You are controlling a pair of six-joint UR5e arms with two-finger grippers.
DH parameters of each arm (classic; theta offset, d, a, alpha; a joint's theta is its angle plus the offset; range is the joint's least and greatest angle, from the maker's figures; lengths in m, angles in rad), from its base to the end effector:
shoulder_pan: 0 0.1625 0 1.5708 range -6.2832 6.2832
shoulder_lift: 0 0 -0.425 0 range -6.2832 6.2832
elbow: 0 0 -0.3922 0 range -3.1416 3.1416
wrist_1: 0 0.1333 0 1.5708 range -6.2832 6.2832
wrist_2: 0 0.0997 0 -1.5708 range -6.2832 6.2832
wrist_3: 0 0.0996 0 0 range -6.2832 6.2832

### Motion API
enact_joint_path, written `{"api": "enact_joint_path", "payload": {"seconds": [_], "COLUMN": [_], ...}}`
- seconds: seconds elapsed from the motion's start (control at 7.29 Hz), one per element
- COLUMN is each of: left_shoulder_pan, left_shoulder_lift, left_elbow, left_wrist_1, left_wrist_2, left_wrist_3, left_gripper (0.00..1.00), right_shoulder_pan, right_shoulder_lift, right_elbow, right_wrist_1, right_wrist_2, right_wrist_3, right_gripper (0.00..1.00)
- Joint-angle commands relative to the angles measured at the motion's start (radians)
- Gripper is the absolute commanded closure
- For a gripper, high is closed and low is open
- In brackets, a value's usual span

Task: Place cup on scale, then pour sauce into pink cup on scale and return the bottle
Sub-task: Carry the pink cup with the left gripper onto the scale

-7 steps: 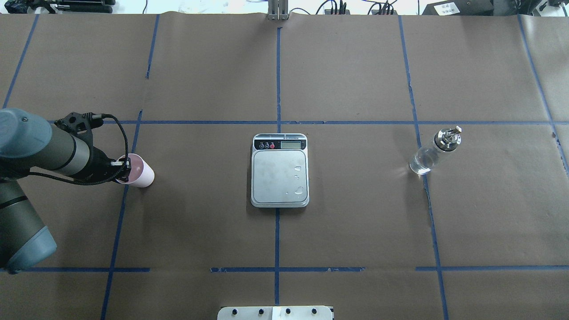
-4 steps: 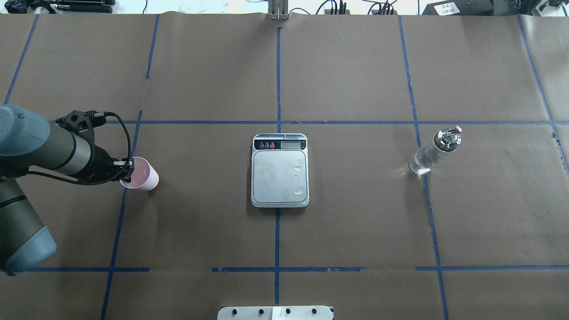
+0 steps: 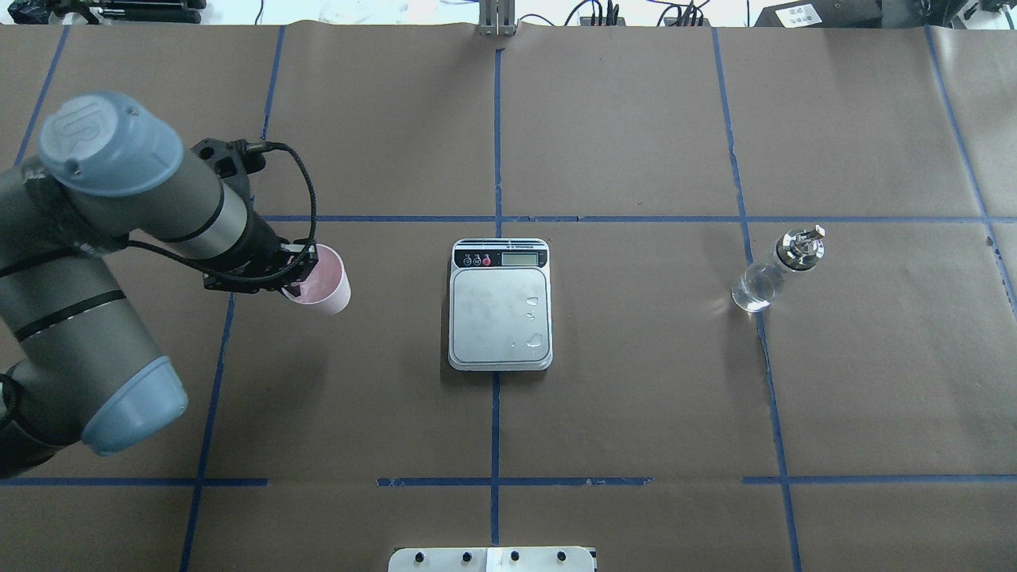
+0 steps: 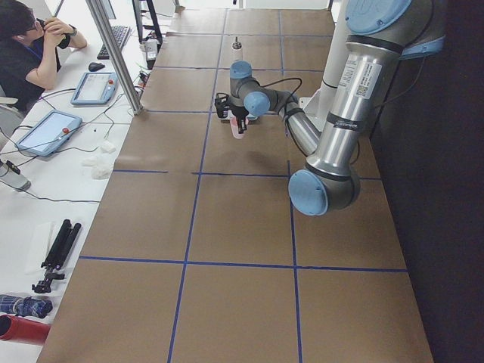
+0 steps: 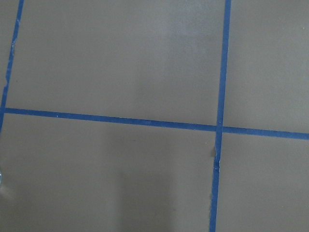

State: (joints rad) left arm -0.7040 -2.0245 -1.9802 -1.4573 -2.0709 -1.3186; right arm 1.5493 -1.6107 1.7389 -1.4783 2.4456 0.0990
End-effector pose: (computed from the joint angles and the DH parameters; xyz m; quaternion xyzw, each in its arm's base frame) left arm 0.3820 -0.4366 0.2425 -0.0413 0.4209 -0.1137 0.8990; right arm 0.0465 -0.4844 0.5775 0.0742 -0.4263 -0.0117 0.9015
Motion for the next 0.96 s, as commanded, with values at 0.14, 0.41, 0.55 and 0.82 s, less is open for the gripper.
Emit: {"api": "enact_joint_path", "payload": {"seconds": [0.14,0.41,0.55,0.82], "left_shoulder_pan": [0.021,0.087,0.116,0.138], "left_shoulder_lift": [-0.233,-0.331,-0.33,-0.336], "left_elbow": [0.126,0.258,0.3,0.366], "left_wrist_1": [0.083,0.04,-0.03,-0.116], "left_wrist_2": [-0.04,-0.032,-0.015,0.006], "left_wrist_3": [-0.127,-0.215,-0.258,-0.286], "left_gripper": [1.0,1.0,1.0,1.0], "right_shoulder_pan": [0.0,0.0,0.0,0.0], "right_shoulder_lift": [-0.017,-0.017,-0.017,-0.017], "right_elbow": [0.022,0.025,0.03,0.037], "right_wrist_1": [0.0,0.0,0.0,0.0], "right_wrist_2": [0.007,0.003,0.003,0.003], "right_wrist_3": [0.002,0.005,0.007,0.011], "right_gripper": [0.0,0.0,0.0,0.0]}}
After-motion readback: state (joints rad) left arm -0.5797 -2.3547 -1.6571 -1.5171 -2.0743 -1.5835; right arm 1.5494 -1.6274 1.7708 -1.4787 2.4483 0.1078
